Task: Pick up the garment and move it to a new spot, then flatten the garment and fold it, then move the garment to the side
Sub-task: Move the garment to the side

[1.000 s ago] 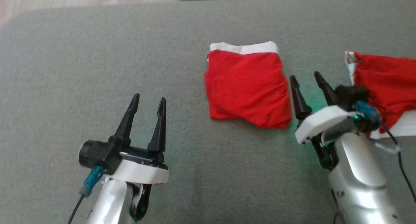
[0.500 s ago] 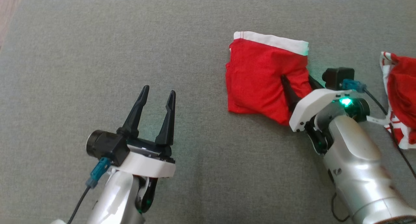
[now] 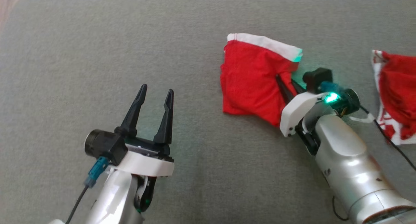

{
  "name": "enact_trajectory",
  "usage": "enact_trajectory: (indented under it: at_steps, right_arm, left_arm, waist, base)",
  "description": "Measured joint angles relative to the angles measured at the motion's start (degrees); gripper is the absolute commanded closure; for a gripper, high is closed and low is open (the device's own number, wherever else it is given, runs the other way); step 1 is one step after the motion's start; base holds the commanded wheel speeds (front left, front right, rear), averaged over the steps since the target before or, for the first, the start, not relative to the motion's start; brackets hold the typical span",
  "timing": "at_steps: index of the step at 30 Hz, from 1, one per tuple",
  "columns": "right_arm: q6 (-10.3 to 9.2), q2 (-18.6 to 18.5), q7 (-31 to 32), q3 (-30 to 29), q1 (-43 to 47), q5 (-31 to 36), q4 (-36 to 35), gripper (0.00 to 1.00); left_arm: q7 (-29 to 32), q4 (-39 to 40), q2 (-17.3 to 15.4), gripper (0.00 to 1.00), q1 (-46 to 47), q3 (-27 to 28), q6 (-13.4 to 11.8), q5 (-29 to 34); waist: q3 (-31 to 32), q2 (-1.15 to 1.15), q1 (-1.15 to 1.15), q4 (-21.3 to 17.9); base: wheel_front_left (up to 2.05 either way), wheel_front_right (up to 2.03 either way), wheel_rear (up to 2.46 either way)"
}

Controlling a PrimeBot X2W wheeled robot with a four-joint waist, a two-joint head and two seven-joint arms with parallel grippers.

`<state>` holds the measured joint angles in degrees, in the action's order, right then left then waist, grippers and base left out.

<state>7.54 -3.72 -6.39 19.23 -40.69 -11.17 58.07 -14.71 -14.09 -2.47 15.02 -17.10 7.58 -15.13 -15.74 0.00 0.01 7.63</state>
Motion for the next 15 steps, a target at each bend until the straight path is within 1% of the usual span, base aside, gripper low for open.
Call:
enact_trajectory:
  at_steps: [5, 7, 12, 15]
  right_arm:
    - [0.00, 0.1, -1.3, -0.7, -0.4, 10.1, 1.2, 1.00]
    - [0.00, 0.0, -1.3, -1.4, -0.8, 13.0, 1.3, 1.00]
    - [0.00, -1.2, -1.3, -0.4, -1.1, 16.1, 0.2, 1.00]
    - [0.00, -3.3, -1.3, 2.4, -1.1, 15.8, -0.9, 1.00]
  left_arm:
    - [0.0, 0.1, 0.0, 0.00, 0.0, 0.5, 0.0, 0.2]
    - [0.0, 0.1, 0.0, 0.00, 0.0, 0.6, 0.0, 0.2]
    - [0.0, 0.5, 0.0, 0.00, -0.2, 0.8, 0.0, -0.3]
    - [0.0, 1.0, 0.0, 0.00, -0.4, 0.9, 0.0, -0.3]
  waist:
    - [1.3, 0.00, 0.00, -2.5]
    - [2.0, 0.00, 0.00, -3.6]
    - [3.7, 0.00, 0.00, -6.7]
    - [4.7, 0.00, -0.01, -8.7]
  base:
    - [0.00, 0.00, 0.00]
    - [0.00, 0.00, 0.00]
    - [0.00, 0.00, 0.00]
    - [0.00, 0.00, 0.00]
